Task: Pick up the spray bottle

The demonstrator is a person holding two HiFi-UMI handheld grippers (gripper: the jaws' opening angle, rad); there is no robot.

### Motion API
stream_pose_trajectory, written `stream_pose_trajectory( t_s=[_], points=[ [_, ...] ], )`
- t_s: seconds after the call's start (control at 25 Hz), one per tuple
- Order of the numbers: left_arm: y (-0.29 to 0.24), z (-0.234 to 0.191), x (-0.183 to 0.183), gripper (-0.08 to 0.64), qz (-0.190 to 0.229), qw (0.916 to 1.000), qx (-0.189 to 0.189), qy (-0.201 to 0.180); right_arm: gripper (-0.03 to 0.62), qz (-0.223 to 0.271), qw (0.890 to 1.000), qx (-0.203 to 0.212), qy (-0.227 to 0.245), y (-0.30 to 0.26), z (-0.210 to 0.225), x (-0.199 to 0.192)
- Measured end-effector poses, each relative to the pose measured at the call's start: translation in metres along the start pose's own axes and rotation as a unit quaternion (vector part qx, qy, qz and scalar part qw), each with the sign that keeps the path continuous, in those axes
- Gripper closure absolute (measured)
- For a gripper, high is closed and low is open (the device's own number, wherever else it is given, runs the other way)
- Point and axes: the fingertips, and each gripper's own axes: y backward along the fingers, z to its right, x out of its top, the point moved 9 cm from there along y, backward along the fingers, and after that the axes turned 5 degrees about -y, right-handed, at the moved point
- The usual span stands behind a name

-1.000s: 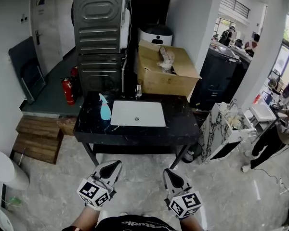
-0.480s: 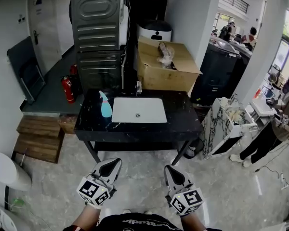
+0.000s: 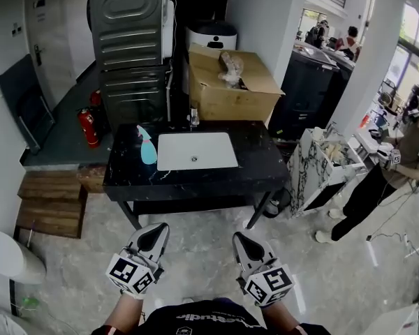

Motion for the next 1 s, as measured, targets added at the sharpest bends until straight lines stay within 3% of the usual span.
stream_pose_trajectory(
  t_s=[0.52, 1.0],
  points=[
    [-0.020, -0.040, -0.016, 0.545, -0.006, 0.9999, -0.006, 0.013, 0.555, -0.013, 1.000, -0.013, -0.009, -0.033, 0.004, -0.014],
    [-0.139, -0.117, -0.026, 0.545, -0.009, 0.9999, 0.010, 0.001, 0.555, -0.008, 1.000, 0.022, -0.011, -0.165, 0.095, 0.008]
  ],
)
